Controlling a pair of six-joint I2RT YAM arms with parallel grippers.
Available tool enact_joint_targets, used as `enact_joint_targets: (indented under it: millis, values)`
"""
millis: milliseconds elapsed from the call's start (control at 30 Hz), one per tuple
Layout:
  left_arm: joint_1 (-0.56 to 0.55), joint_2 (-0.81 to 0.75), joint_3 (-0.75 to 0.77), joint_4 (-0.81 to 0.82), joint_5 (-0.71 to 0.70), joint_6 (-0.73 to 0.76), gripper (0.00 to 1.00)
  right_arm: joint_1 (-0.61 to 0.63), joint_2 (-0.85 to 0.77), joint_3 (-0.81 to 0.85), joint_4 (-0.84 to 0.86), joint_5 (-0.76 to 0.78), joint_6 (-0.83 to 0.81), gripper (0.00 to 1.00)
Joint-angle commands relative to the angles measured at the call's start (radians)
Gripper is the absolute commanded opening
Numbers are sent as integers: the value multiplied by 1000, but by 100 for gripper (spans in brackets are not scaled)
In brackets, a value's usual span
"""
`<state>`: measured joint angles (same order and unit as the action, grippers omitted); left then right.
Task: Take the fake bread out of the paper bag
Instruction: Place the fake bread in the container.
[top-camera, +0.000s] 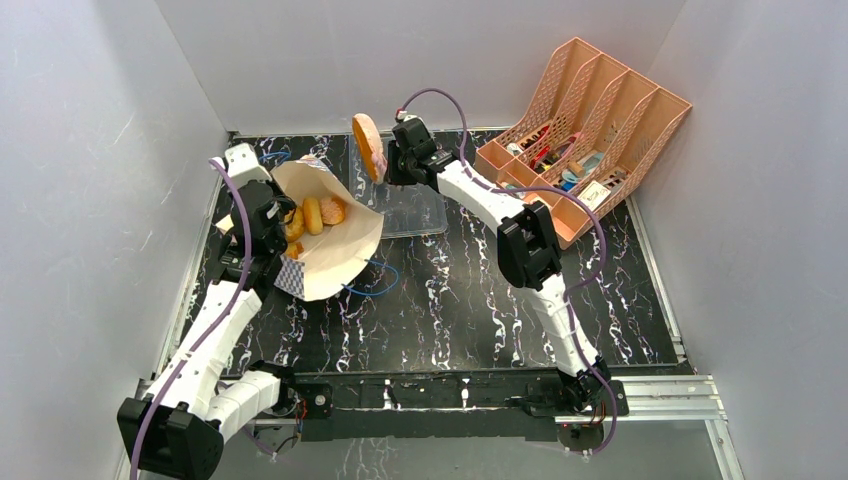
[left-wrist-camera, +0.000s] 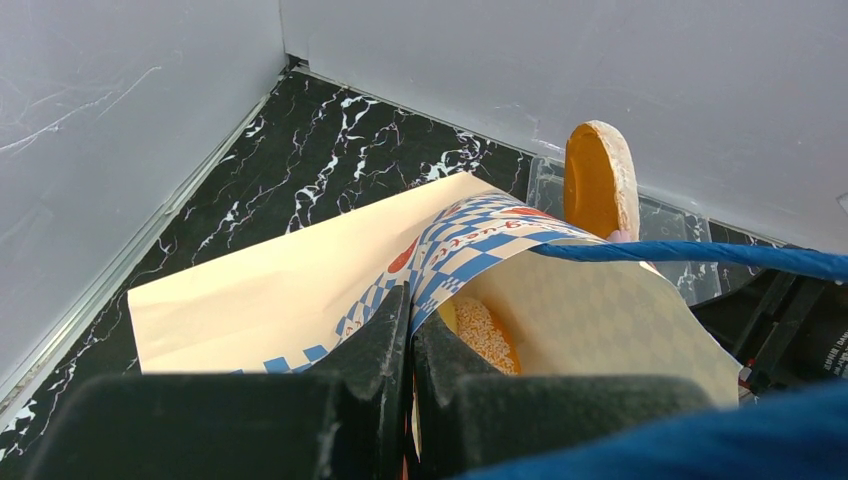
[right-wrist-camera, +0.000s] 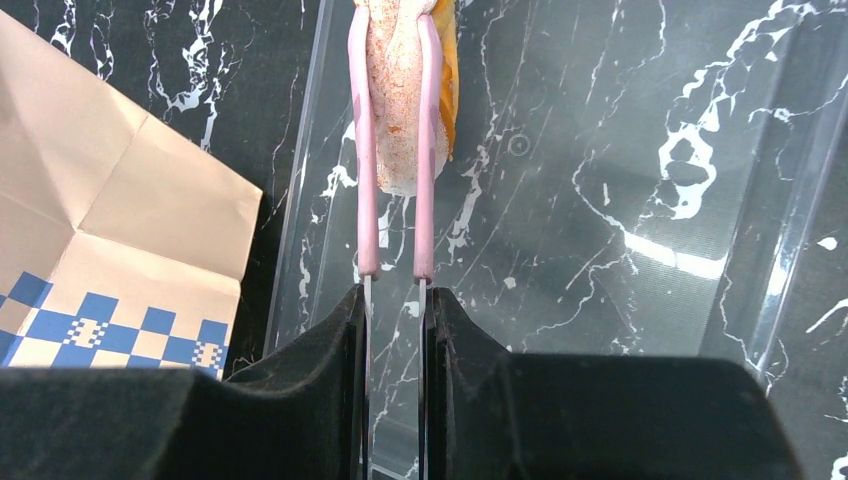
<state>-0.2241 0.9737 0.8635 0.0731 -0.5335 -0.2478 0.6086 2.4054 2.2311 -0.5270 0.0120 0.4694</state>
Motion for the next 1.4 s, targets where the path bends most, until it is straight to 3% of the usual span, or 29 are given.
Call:
enact_joint_targets:
  millis: [0, 200, 400, 1367]
  values:
    - [6, -30, -4, 34, 2, -11, 0, -1, 1, 8, 91, -31, 41, 5]
    - [6, -20, -4, 42, 6, -11, 0, -5, 1, -22, 105, -33, 41, 21]
    - [6, -17, -2, 42, 6, -10, 0, -16, -17, -82, 139, -58, 55, 26]
    - [6, -3, 18, 24, 4, -12, 0, -40, -156, -293, 217, -51, 61, 32]
